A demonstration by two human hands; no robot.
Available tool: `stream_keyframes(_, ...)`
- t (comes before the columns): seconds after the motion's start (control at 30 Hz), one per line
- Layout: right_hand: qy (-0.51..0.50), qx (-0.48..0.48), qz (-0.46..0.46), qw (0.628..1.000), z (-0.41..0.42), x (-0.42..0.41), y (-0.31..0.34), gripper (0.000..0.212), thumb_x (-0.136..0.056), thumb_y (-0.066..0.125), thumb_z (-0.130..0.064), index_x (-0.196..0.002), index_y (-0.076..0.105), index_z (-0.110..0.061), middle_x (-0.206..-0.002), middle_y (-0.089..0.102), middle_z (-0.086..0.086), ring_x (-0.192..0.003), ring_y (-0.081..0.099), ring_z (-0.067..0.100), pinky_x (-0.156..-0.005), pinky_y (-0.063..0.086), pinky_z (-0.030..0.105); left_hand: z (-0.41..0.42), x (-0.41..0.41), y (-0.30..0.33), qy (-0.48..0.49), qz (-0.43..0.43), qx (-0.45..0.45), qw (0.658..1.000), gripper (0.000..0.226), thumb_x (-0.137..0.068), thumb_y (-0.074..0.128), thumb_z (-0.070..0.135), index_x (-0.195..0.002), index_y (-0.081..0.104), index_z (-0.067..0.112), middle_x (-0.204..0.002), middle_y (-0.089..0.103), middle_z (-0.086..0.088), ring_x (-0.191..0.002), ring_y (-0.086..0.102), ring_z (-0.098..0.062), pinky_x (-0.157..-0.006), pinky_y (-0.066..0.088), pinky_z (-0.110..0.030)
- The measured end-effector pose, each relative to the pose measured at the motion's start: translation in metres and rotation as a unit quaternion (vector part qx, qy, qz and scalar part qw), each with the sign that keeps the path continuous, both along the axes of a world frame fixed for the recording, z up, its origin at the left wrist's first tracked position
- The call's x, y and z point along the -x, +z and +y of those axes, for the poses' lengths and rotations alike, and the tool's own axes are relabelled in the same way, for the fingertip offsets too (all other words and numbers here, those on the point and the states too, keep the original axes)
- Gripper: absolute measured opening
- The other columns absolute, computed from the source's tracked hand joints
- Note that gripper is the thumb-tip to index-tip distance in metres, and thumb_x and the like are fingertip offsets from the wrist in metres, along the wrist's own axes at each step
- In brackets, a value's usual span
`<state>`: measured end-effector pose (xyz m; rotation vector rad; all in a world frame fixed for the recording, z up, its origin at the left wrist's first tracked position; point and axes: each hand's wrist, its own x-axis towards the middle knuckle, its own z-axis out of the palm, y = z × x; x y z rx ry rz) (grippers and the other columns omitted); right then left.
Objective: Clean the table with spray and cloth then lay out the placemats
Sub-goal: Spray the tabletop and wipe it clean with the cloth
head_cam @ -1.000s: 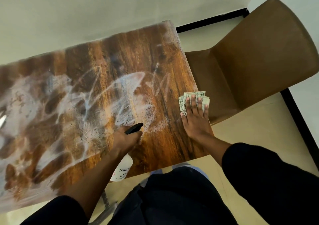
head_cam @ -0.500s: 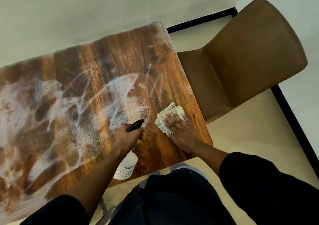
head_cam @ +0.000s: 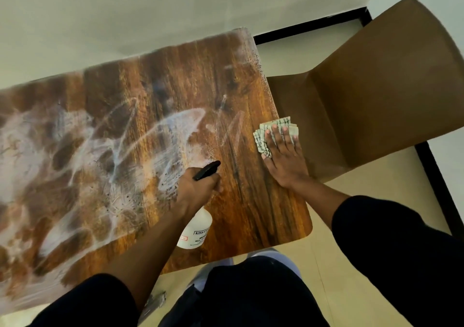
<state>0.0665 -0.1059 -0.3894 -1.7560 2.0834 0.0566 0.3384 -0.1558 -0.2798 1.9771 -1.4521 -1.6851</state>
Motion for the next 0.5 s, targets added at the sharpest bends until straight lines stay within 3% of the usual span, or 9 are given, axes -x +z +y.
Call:
stream_keyframes(0.07, 0.015, 0.003, -0.003, 1.0, -0.026, 0.008, 0.0, 0.073, -0.107, 0.018, -0.054, -0.161, -0.021, -0.024, -0.167, -0.031, 0.001, -0.153, -0.03, 0.026, -0.127, -0.007, 0.052, -0.003, 0.004, -0.005, 0.023, 0.005, -0.011, 1.0, 0.028, -0.09, 0.07, 0.019, -0.103, 0.07, -0.005, -0.076, 0.079, -0.015, -0.04, 0.047, -0.018, -0.045, 0.04, -0.03)
stream_keyframes(0.13, 0.021, 0.002, -0.009, 1.0, -0.054, 0.015, 0.0, 0.073, -0.108, 0.017, -0.054, -0.16, -0.023, -0.024, -0.167, -0.033, 0.001, -0.153, -0.03, 0.026, -0.127, -0.008, 0.052, -0.008, 0.01, -0.007, 0.047, 0.001, -0.019, 0.999, 0.032, -0.091, 0.071, 0.018, -0.111, 0.066, -0.006, -0.077, 0.079, -0.015, -0.039, 0.047, -0.018, -0.041, 0.038, -0.028)
stream_keyframes(0.27, 0.016, -0.01, -0.009, 1.0, -0.101, 0.019, 0.001, 0.074, -0.107, 0.017, -0.055, -0.16, -0.024, -0.024, -0.165, -0.035, 0.001, -0.152, -0.032, 0.026, -0.126, -0.011, 0.051, -0.015, 0.022, -0.008, 0.065, 0.003, -0.002, 0.998, 0.014, -0.095, 0.07, 0.012, -0.095, 0.074, -0.002, -0.076, 0.079, -0.016, -0.04, 0.045, -0.022, -0.044, 0.039, -0.028)
stream_keyframes(0.5, 0.005, 0.015, -0.002, 1.0, -0.085, 0.008, 0.0, 0.073, -0.107, 0.023, -0.051, -0.163, -0.014, -0.022, -0.169, -0.027, 0.003, -0.155, -0.027, 0.027, -0.126, -0.007, 0.054, -0.021, 0.041, -0.006, 0.068, 0.013, 0.002, 0.998, 0.015, -0.096, 0.067, 0.009, -0.088, 0.076, 0.0, -0.076, 0.078, -0.018, -0.04, 0.049, -0.016, -0.043, 0.04, -0.025)
